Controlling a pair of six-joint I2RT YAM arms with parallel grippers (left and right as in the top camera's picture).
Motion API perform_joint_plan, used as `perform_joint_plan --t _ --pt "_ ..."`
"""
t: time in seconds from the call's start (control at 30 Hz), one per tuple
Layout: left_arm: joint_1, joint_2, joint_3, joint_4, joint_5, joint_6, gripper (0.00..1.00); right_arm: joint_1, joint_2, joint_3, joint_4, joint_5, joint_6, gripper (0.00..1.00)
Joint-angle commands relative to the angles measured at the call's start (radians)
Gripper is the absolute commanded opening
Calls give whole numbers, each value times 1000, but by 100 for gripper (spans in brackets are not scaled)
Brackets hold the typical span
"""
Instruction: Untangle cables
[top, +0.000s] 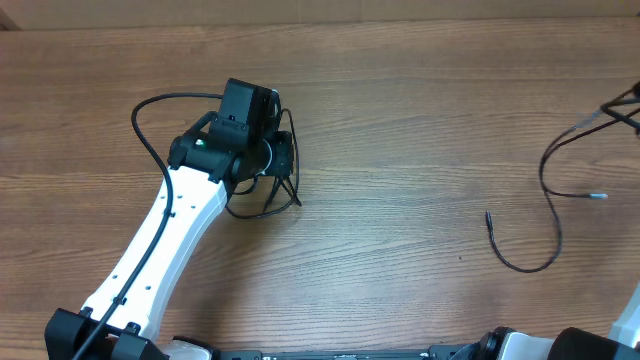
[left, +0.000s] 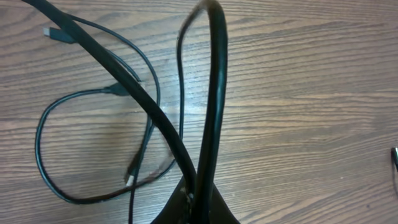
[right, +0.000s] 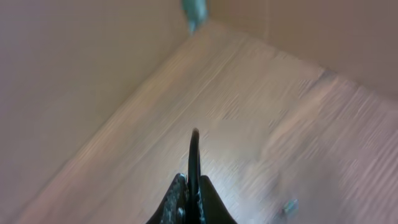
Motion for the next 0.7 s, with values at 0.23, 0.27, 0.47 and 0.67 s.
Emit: perform_joint_plan --t 0.23,0.27,0.47,0.67 --pt "-1 -14 1 -19 -5 43 4 -16 -8 14 257 471 94 4" --pt "-1 -13 1 -21 -5 43 4 -16 -8 14 285 486 93 4" --pt "-1 -13 1 -41 -5 43 4 -17 -8 14 442 533 92 4" --pt "-1 -13 1 -55 -5 43 4 -17 13 14 428 530 66 4"
